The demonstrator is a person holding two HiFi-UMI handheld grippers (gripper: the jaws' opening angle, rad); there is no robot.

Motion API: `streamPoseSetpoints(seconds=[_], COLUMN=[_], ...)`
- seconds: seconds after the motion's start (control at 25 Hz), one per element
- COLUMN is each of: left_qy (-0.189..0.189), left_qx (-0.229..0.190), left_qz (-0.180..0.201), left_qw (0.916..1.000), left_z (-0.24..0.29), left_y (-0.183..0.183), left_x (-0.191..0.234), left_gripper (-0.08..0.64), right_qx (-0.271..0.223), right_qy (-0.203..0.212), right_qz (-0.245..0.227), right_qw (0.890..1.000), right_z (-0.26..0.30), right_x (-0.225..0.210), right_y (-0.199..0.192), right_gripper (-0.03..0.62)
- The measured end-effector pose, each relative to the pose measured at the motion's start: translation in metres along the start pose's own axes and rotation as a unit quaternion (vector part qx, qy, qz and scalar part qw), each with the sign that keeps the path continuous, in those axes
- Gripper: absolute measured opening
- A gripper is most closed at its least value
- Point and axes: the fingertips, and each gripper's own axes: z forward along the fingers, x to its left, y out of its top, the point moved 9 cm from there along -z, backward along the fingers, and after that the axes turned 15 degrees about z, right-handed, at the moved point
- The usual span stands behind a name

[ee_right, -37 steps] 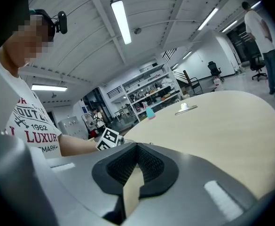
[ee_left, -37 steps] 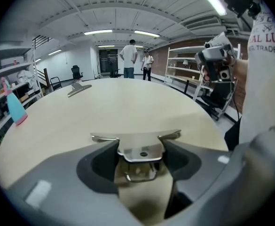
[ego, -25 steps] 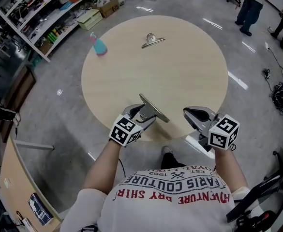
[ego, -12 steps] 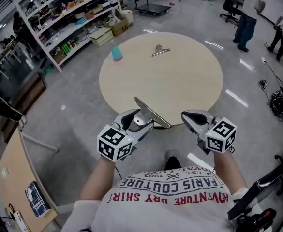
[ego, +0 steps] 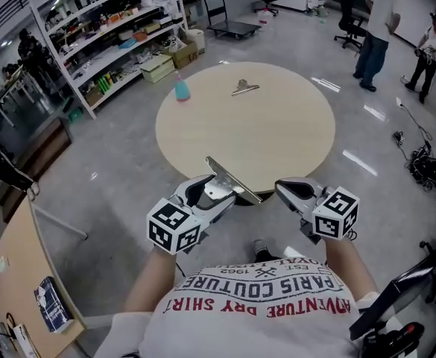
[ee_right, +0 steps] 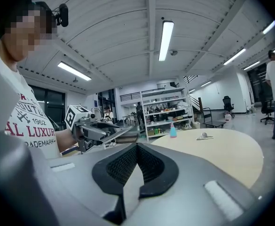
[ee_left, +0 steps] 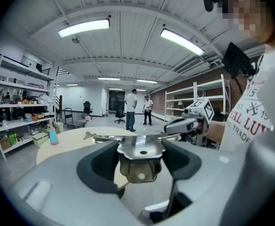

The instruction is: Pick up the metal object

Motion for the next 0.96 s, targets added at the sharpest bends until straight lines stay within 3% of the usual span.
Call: streamPoseSetpoints(seconds=[0.16,0.36,0.64,0.96], left_qy=[-0.001,0.000,0.018,0.022], left_qx=[-0.007,-0.012,-0.010,-0.012], left_qz=[-0.003,0.003,-0.014,-0.016], left_qw=[1.0000,0.9999,0.9997,0.9996], left_z=[-0.045,-0.054,-0.011,0.007], left_y=[0.011,0.011,0.019,0.016], left_x=[-0.046,-0.058,-0.021,-0.001], left_gripper=[0.284,0.284,0.284,0.284], right_qx=[0.001,0.005,0.029,0.030], right_qy=[-0.002,0.001,0.013,0.021], right_qz=[-0.004,-0.015,-0.012,-0.019], right_qw=[1.000,1.000,0.999,0.999], right_z=[-0.035,-0.039,-0.019,-0.001], right_x=[0.058,0.071,0.016,-0.006], right_y=[-0.018,-0.027,0.000,0.013], right_gripper=[0.002,0.000,0.002,0.001])
